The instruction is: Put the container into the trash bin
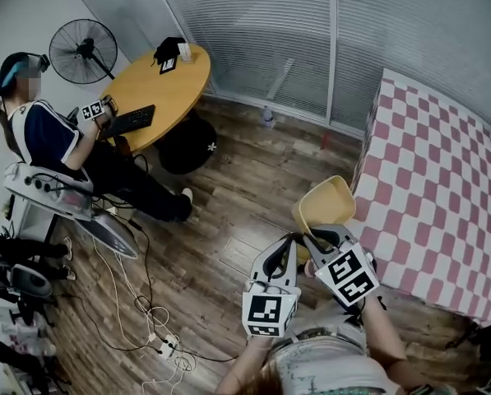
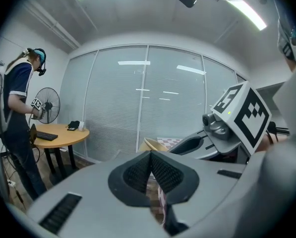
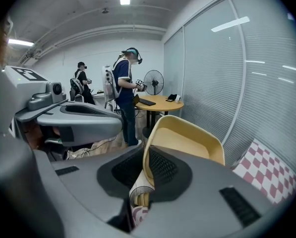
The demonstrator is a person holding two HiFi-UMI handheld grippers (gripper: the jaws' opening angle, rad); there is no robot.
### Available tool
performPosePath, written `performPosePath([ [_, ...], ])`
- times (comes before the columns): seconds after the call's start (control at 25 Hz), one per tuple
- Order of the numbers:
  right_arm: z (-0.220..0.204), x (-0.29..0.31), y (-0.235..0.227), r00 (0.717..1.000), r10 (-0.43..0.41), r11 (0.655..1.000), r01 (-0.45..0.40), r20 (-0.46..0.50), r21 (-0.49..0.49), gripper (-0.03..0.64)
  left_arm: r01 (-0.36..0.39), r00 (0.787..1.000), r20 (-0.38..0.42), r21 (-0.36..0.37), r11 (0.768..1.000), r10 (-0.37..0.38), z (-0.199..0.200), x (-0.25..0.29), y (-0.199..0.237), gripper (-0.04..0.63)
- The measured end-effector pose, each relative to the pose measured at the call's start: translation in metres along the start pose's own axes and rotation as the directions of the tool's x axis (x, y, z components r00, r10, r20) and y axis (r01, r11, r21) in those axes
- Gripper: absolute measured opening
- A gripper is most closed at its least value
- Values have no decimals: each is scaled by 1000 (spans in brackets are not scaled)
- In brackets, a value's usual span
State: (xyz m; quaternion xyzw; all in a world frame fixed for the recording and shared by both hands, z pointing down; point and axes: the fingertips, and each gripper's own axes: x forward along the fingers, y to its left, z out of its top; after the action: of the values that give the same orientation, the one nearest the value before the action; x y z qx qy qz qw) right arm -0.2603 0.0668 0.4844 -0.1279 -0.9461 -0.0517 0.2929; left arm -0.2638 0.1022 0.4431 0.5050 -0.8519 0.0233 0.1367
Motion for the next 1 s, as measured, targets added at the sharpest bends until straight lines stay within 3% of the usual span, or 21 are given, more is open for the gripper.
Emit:
performPosePath([
  [0.52, -2, 37, 43, 997, 78, 997, -78, -27, -10, 26, -8, 1000, -19, -31, 999, 8, -8, -26, 13, 6],
  [1.0, -79, 124, 57, 980, 162, 984, -152, -114, 92, 26, -32, 995, -101, -58, 998, 26, -38, -36, 28, 6],
])
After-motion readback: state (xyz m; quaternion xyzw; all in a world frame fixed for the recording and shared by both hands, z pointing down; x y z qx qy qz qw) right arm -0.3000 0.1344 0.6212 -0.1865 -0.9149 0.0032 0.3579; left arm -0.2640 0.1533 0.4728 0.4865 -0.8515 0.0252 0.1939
